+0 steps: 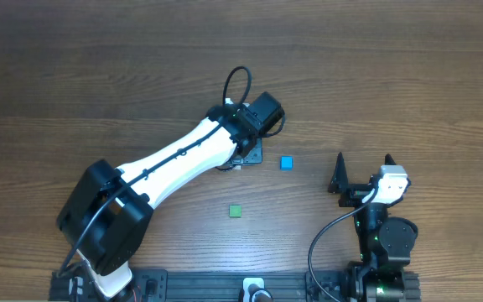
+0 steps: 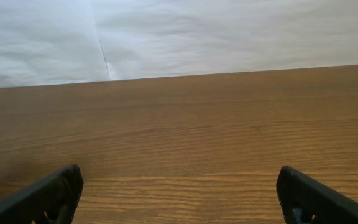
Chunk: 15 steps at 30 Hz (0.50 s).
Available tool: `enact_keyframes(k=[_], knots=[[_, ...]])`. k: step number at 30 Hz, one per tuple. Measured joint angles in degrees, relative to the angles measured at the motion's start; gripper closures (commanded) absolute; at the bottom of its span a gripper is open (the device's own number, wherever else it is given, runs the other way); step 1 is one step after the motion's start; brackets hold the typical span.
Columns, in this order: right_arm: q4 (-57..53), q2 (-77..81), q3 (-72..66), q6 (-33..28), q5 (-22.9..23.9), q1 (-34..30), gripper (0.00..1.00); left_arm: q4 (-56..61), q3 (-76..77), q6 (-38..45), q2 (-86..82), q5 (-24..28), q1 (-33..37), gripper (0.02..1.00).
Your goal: Stack Cubes
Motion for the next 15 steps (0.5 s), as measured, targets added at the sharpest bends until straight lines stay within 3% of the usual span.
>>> enact_keyframes(k=[15], knots=[[0.0, 0.0, 0.0, -0.07, 0.0, 0.0, 0.009, -0.44, 0.0, -0.17, 0.0, 0.02, 0.02, 0.809]])
